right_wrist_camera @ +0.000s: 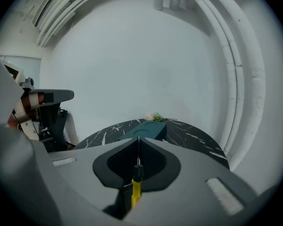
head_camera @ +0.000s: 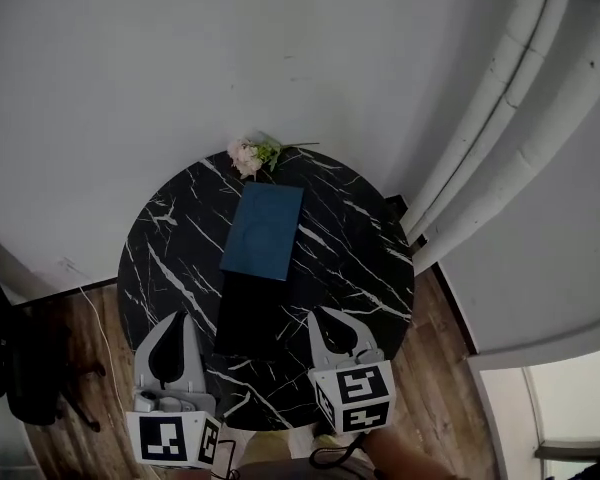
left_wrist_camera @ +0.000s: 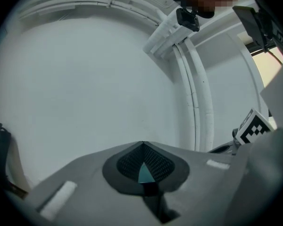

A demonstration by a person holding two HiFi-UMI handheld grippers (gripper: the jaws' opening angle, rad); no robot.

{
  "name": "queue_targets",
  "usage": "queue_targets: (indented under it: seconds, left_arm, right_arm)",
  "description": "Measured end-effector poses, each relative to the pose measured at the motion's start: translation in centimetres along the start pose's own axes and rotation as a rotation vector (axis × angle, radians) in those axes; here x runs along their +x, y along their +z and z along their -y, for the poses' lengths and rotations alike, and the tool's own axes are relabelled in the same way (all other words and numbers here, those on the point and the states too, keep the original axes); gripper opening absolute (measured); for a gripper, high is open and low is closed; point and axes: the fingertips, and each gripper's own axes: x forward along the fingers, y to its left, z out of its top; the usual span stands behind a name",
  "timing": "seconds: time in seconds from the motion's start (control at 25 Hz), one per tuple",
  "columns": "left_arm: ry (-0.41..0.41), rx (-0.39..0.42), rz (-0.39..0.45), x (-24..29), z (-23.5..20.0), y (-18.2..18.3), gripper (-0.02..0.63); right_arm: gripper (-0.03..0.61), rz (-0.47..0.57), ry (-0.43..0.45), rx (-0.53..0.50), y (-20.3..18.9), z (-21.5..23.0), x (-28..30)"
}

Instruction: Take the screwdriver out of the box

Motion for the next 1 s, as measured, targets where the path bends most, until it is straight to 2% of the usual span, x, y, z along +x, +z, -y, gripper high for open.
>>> queue_targets:
  seconds: [0.28,0.72,1.0]
  left_arm:
    - [-0.018,0.004,-0.045,1.8,-0.1,-1.7,0.0]
    - [-0.034,0.003,-0.106,4.5,-0.1,-3.9,0.0]
    - [-0.035,0.0,-0.128,5.5,-0.4,-4.7,0.0]
  right_arm:
    - [0.035,-0.058,-0.026,0.075,-3.8,1.6,2.3]
    - [0.035,-0.136,-0.054,0.121,-7.9,3.4,5.5]
    - [0.037,-0.177,-0.047,0.132,-9.1,3.5,7.2]
